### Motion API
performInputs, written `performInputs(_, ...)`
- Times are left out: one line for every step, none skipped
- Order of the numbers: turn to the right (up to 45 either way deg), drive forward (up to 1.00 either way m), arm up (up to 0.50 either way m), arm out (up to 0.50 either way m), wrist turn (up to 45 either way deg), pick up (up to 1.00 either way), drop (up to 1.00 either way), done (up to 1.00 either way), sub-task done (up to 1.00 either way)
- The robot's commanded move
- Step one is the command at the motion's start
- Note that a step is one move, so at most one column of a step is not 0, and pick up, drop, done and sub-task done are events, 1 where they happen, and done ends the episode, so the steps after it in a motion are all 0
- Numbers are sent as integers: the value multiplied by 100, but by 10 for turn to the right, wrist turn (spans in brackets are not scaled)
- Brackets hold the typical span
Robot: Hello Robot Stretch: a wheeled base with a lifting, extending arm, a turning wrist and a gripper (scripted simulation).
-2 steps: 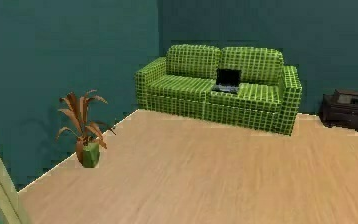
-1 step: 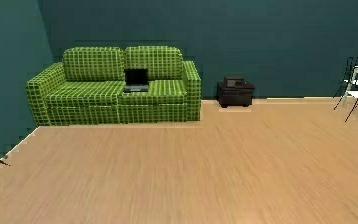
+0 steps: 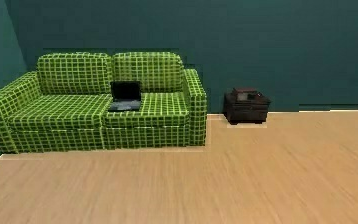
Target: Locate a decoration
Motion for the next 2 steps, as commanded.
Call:
performInputs(420,0,0,0,0,0,0,0,0)
performInputs(0,50,0,0,0,0,0,0,0)
